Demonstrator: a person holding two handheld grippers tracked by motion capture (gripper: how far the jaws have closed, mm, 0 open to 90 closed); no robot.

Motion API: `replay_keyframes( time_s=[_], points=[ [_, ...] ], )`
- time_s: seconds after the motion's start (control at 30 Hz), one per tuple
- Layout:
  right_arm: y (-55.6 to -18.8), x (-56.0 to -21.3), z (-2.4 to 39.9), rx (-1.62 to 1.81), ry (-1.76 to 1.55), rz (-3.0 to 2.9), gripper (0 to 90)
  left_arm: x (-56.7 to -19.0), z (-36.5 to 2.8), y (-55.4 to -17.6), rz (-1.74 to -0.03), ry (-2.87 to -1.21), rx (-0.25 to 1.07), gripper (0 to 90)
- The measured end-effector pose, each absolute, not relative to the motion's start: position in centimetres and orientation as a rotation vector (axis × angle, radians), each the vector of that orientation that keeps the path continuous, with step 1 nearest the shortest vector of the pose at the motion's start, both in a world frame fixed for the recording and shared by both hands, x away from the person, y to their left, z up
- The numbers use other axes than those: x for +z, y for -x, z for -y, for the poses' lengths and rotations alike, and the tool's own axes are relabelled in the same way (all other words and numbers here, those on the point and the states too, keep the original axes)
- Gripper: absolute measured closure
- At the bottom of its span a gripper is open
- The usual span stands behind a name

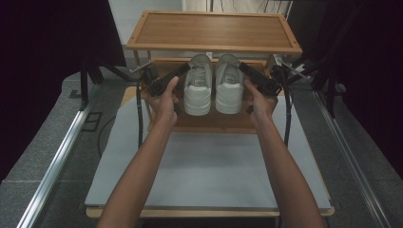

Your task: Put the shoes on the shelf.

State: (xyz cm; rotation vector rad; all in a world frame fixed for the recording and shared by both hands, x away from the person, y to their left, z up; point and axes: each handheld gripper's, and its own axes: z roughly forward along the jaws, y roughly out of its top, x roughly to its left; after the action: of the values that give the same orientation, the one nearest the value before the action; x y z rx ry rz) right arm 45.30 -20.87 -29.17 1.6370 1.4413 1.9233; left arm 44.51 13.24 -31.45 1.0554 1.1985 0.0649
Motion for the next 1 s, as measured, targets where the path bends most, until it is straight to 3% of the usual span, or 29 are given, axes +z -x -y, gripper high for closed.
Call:
replay_keyframes(
  time_s=[0.27,0.6,1.0],
  points=[
    [-42.1,-28.5,22.4,1.853,-1.539,-1.563,60.4,-31.3,-15.0,-40.7,-1.110,-1.165,0.152,57.7],
    [-37.3,-29.0,21.8,1.738,-1.311,-1.826,85.1,-31.7,-15.9,-35.7,-0.994,-1.387,0.260,85.7],
    [-36.7,-30.0,19.1,1.654,-1.165,-1.975,89.7,-32.8,-12.4,-36.1,-0.948,-1.520,0.253,89.1]
  ],
)
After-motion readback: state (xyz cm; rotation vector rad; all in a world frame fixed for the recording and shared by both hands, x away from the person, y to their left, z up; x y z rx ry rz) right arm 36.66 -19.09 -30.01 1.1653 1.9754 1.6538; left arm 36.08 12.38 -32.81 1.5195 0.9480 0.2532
